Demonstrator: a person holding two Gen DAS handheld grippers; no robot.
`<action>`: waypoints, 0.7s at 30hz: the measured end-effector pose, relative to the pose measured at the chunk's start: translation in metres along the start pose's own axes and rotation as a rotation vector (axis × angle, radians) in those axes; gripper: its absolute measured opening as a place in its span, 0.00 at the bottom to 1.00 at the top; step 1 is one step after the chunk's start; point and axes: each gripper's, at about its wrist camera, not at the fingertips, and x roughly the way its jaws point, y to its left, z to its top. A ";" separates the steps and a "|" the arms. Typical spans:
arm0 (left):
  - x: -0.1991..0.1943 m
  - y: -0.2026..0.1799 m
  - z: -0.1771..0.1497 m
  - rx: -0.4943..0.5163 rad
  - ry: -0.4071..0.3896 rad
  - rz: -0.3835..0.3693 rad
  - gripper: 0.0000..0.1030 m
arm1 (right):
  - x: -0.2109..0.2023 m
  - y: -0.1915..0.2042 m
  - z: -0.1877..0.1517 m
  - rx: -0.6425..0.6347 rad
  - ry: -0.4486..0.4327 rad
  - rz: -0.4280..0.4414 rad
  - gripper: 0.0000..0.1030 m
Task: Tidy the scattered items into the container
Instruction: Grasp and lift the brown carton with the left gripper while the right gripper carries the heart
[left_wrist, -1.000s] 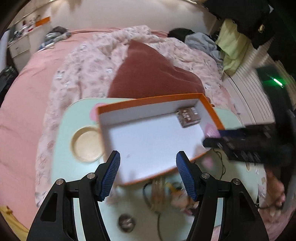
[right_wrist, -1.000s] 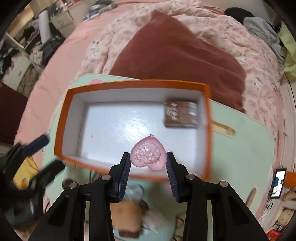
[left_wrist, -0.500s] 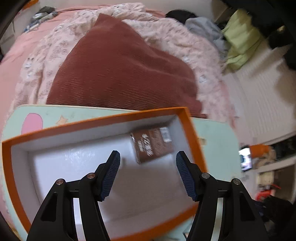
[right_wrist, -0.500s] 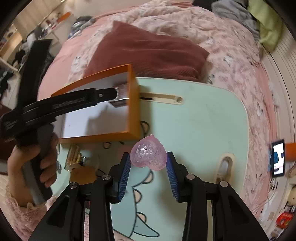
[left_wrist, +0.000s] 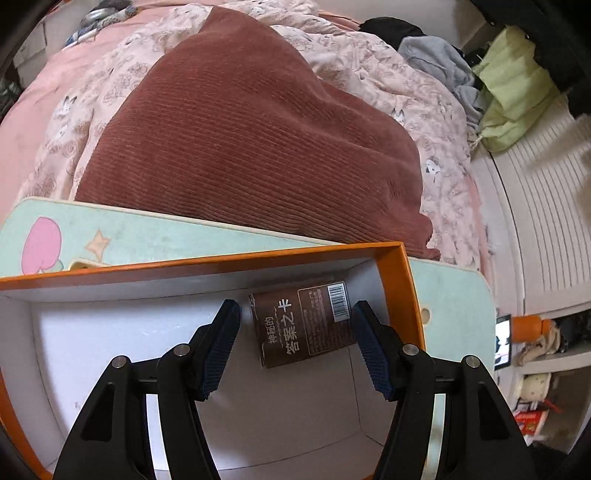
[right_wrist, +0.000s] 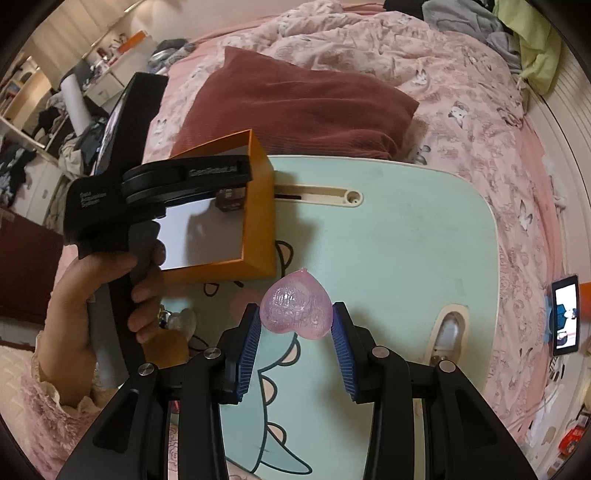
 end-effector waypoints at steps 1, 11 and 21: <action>0.000 0.000 -0.001 0.028 0.010 0.006 0.62 | 0.001 0.001 0.000 -0.001 0.003 0.001 0.36; -0.019 0.028 -0.007 0.007 0.057 0.037 0.63 | 0.002 0.007 0.000 -0.007 0.001 0.006 0.36; -0.010 0.019 -0.016 0.092 0.054 0.149 0.17 | 0.009 0.020 -0.004 -0.042 0.012 -0.001 0.36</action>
